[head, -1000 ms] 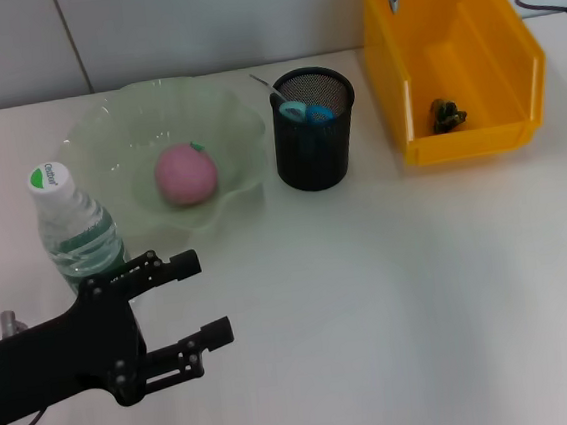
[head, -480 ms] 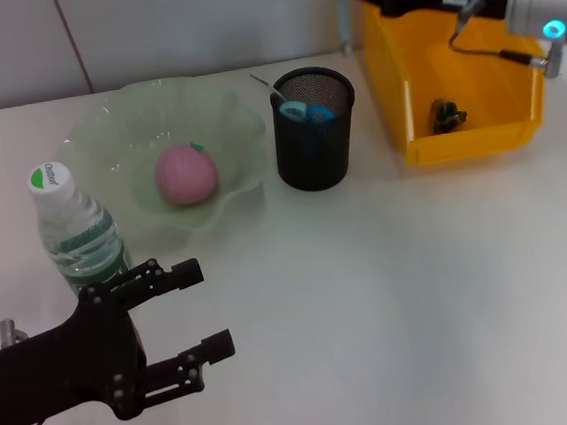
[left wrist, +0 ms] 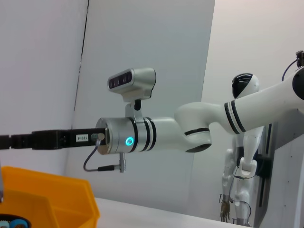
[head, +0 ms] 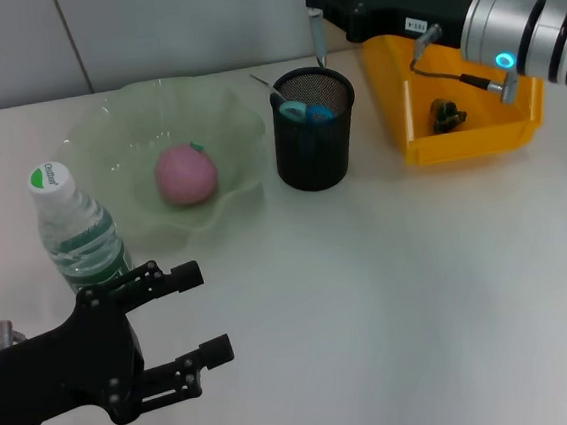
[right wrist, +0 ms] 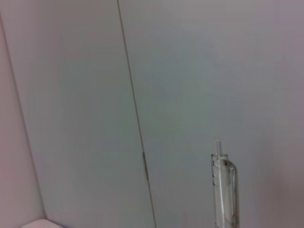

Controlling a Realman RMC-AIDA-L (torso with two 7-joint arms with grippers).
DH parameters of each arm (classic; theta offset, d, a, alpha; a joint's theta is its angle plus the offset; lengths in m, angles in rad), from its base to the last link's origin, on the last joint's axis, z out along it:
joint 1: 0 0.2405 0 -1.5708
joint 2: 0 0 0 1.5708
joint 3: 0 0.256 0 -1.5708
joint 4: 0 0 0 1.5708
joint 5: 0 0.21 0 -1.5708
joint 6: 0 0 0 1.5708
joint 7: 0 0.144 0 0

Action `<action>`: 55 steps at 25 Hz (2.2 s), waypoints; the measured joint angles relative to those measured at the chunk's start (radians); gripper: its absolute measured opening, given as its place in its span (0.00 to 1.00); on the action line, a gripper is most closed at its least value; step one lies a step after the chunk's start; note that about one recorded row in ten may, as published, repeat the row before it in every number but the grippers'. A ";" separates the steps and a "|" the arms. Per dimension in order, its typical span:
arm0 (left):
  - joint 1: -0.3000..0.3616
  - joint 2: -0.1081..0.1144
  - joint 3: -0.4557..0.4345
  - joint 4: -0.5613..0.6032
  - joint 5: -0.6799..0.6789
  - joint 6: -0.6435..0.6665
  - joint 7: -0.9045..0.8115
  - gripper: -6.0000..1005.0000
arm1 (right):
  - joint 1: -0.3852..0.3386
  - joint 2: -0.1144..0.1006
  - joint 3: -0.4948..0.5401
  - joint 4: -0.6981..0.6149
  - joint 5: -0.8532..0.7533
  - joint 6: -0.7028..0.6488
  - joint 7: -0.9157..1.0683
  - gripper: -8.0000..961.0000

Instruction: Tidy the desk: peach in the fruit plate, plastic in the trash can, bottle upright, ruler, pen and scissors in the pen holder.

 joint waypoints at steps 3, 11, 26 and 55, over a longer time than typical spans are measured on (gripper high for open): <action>-0.002 0.000 0.000 0.000 0.000 0.001 -0.001 0.78 | 0.010 0.001 0.000 0.038 0.003 0.026 -0.030 0.12; 0.004 0.000 0.000 0.000 -0.003 0.008 -0.008 0.78 | 0.017 0.001 0.000 0.085 0.001 0.040 -0.061 0.13; 0.032 -0.002 0.001 -0.013 -0.002 0.031 -0.011 0.78 | 0.037 0.002 -0.002 0.144 -0.003 0.077 -0.096 0.15; 0.027 -0.002 0.005 -0.033 0.000 0.038 -0.001 0.78 | -0.116 0.001 -0.016 0.010 0.012 -0.277 0.078 0.79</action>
